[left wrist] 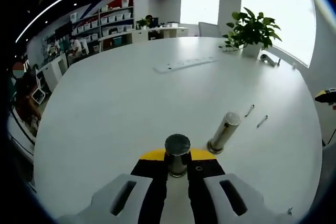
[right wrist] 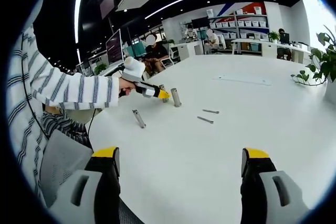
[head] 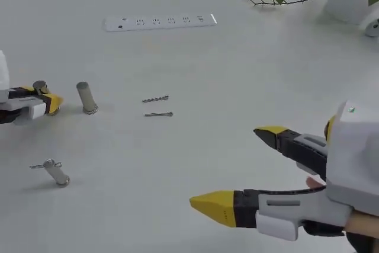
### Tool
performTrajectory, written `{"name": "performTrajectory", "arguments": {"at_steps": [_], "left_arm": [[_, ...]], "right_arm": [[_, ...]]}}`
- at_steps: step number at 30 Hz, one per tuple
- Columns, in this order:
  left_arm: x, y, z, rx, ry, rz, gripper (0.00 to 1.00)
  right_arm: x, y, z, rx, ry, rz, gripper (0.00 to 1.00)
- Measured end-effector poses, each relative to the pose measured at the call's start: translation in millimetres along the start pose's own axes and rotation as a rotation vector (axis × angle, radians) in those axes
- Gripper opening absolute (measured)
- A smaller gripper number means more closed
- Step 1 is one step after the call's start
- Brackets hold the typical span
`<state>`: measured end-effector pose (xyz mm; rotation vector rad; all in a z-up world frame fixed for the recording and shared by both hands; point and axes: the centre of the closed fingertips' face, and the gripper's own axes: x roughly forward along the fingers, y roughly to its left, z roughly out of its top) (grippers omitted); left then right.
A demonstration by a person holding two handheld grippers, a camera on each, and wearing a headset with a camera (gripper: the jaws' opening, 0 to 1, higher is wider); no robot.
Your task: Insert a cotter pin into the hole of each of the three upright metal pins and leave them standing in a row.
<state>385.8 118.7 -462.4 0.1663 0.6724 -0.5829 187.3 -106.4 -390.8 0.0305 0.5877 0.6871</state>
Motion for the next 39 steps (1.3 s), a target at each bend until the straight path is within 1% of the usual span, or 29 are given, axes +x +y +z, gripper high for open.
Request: {"name": "performTrajectory", "arguments": {"at_steps": [6,7,8,11,14,16,18,21,23,24,25,27,28,29,32,39], "left_arm": [[-19.5,-3.3,15.2,0.006,-0.028,0.007,0.1],[-23.0,-3.9,17.2,0.009,-0.032,0.012,0.1],[-26.0,-3.8,18.7,-0.001,-0.033,0.023,0.1],[-39.2,-10.1,22.4,0.023,-0.022,0.033,0.1],[-50.5,-16.5,25.6,0.014,-0.023,0.036,0.1],[-57.8,-24.4,27.8,0.035,-0.024,0.033,0.1],[-65.1,-32.2,30.5,0.02,-0.027,0.026,0.1],[-73.9,-43.5,34.8,0.001,-0.046,0.017,0.1],[-75.0,-45.3,40.3,0.005,-0.052,0.013,0.1],[-78.2,-51.2,41.5,0.017,-0.052,0.012,0.1],[-80.5,-54.6,42.2,0.017,-0.053,0.01,0.1],[-84.9,-64.4,44.6,0.004,-0.064,-0.005,0.1],[-82.7,-62.6,46.0,-0.005,-0.068,-0.011,0.1],[-83.8,-65.8,46.6,-0.006,-0.07,-0.017,0.1],[-89.9,-81.2,47.3,-0.005,-0.072,-0.029,0.1],[-96.7,-109.6,46.4,0.007,-0.073,-0.038,0.1]], "right_arm": [[-1.5,2.2,2.8,-0.01,-0.009,-0.002,0.96],[-1.9,2.6,3.4,-0.01,-0.011,-0.002,0.96],[-2.4,3.1,4.2,-0.011,-0.016,-0.003,0.96],[-3.3,6.3,4.4,-0.013,-0.02,0.004,0.96],[-4.5,10.5,3.2,-0.018,-0.022,0.01,0.96],[-5.4,12.5,3.1,-0.019,-0.026,0.013,0.96],[-6.7,14.9,3.8,-0.019,-0.035,0.018,0.96],[-9.3,18.8,3.3,-0.034,-0.037,0.029,0.94],[-10.8,20.2,1.7,-0.041,-0.031,0.038,0.94],[-11.1,20.3,1.3,-0.04,-0.029,0.038,0.94],[-12.2,19.1,0.0,-0.032,-0.027,0.034,0.95],[-14.0,17.8,-1.8,-0.023,-0.026,0.034,0.95],[-14.6,17.6,-2.4,-0.02,-0.025,0.035,0.95],[-15.3,16.8,-2.7,-0.019,-0.026,0.032,0.95],[-17.3,17.6,-3.4,-0.028,-0.031,0.039,0.95],[-19.2,22.6,-5.6,-0.027,-0.041,0.062,0.95]]}}
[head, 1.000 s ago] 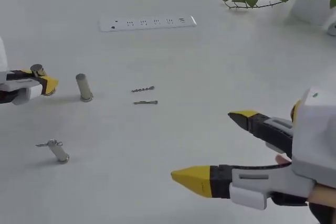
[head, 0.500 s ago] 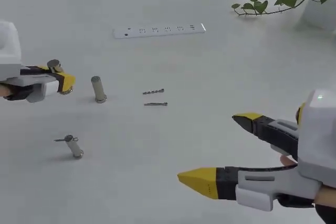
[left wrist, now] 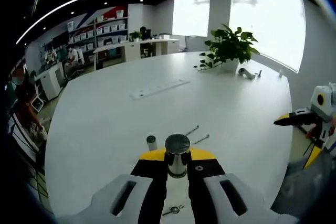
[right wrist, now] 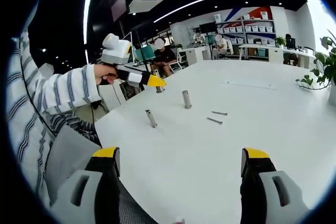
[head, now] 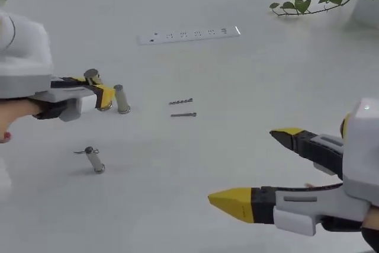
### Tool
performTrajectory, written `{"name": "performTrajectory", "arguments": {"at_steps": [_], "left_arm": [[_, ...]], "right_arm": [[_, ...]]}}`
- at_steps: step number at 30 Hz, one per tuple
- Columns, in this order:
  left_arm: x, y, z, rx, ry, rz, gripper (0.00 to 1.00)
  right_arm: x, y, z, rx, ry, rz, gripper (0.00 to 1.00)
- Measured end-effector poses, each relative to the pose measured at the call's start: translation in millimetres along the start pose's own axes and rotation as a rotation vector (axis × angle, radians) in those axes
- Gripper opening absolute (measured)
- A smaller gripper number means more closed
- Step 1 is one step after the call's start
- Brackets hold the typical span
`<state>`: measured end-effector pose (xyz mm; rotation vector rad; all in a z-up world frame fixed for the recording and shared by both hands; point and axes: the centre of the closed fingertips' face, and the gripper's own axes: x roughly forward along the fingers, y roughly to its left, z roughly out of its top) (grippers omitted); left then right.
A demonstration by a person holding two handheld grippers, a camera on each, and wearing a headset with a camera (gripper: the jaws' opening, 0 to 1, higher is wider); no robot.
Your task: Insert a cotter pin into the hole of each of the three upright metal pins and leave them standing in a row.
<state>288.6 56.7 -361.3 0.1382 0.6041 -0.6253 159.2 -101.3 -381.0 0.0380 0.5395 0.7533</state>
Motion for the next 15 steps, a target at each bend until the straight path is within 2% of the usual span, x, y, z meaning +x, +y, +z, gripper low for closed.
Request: {"name": "performTrajectory", "arguments": {"at_steps": [4,7,11,15], "left_arm": [[-0.1,-16.3,-2.2,-0.014,-0.005,-0.02,0.1],[2.3,-29.9,-7.1,0.0,0.001,-0.041,0.1],[5.0,-41.9,-13.5,0.021,0.015,-0.05,0.1],[6.2,-50.6,-16.9,0.021,0.008,-0.048,0.1]], "right_arm": [[-0.5,2.6,-2.3,0.002,-0.002,0.014,0.94],[-1.7,4.3,-4.3,0.006,-0.004,0.028,0.94],[-3.6,7.1,-9.7,0.002,0.011,0.046,0.93],[-5.8,7.6,-13.2,-0.003,0.02,0.054,0.93]]}}
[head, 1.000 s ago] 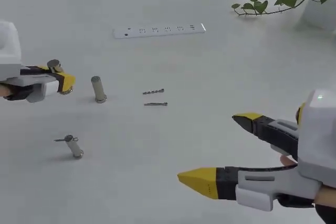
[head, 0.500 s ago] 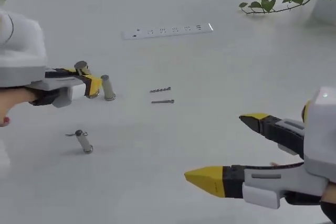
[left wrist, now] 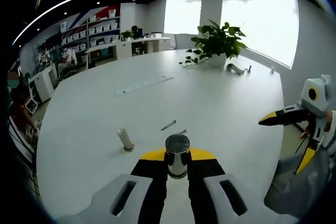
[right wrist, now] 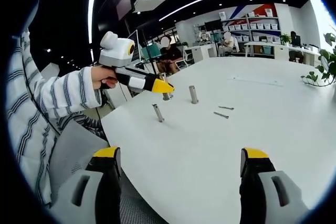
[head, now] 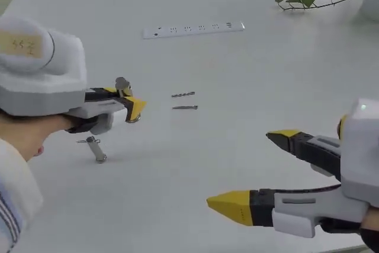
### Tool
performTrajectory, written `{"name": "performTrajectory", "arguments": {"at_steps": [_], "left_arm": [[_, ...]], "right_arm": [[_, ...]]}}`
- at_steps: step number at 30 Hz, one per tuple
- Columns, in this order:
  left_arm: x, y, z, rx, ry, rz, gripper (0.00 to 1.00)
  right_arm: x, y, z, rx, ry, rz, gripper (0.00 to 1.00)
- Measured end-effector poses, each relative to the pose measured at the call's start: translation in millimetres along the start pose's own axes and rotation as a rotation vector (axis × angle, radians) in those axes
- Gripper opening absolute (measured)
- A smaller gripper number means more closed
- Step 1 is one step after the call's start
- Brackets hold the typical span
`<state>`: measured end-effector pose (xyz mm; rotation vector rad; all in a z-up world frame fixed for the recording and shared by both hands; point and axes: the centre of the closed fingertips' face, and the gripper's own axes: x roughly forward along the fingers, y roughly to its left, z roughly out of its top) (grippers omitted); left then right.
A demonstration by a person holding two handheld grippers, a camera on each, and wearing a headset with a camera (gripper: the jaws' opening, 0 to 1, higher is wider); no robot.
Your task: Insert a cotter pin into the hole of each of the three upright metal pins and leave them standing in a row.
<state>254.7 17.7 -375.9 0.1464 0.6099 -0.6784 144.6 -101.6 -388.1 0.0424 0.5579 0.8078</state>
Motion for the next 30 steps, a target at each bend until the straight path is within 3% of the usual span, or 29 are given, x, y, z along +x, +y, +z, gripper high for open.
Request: {"name": "performTrajectory", "arguments": {"at_steps": [5,9,13,18,30], "left_arm": [[3.0,-10.2,-9.7,0.025,0.008,0.013,0.1],[3.1,-22.3,-19.7,0.019,0.008,0.014,0.1],[4.1,-30.0,-31.1,0.016,0.017,0.032,0.1],[4.6,-42.1,-50.2,-0.041,0.035,0.047,0.1],[13.5,-47.6,-67.5,-0.061,0.042,0.1,0.1]], "right_arm": [[-2.1,-0.1,-4.0,-0.005,0.007,0.01,0.93],[-2.9,2.2,-2.7,0.019,-0.017,0.031,0.93],[-1.3,3.2,-4.7,0.01,-0.007,0.038,0.93],[1.2,4.8,-6.8,0.018,-0.011,0.055,0.93],[5.7,12.3,-20.4,0.033,0.013,0.105,0.93]]}}
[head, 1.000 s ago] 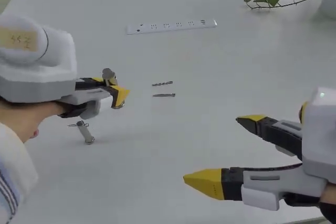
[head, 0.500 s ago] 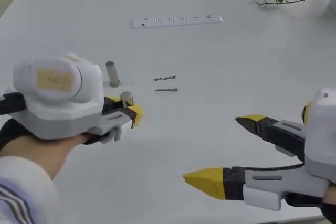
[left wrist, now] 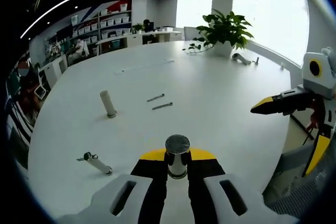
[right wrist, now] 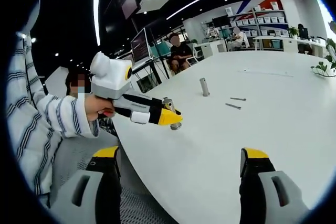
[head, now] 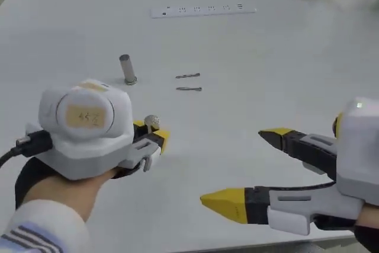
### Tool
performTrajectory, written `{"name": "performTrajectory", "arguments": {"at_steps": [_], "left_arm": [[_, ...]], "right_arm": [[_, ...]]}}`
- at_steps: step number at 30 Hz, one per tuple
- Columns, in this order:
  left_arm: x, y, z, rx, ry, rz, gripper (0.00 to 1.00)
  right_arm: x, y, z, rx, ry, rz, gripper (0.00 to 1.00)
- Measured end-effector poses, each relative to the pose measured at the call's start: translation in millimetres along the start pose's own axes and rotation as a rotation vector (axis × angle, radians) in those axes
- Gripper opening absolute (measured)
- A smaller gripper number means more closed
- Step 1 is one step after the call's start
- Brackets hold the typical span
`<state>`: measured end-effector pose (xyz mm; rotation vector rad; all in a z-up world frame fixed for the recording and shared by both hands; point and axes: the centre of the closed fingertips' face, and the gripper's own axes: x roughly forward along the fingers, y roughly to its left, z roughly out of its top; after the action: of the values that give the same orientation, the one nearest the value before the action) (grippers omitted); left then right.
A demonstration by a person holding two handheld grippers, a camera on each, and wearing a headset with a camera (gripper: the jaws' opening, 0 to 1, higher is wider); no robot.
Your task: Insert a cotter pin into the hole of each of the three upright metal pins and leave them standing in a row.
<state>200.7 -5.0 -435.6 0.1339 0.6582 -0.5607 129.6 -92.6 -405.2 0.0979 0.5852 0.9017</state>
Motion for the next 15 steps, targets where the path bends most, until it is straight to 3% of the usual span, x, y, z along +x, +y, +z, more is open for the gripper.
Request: {"name": "performTrajectory", "arguments": {"at_steps": [7,15], "left_arm": [[5.6,5.8,-8.4,-0.015,0.007,0.034,0.1],[12.0,5.0,-18.0,-0.016,0.029,0.034,0.1]], "right_arm": [[3.0,-1.5,-4.5,0.0,0.019,0.016,0.93],[7.2,-1.4,-4.9,0.002,0.034,0.036,0.93]]}}
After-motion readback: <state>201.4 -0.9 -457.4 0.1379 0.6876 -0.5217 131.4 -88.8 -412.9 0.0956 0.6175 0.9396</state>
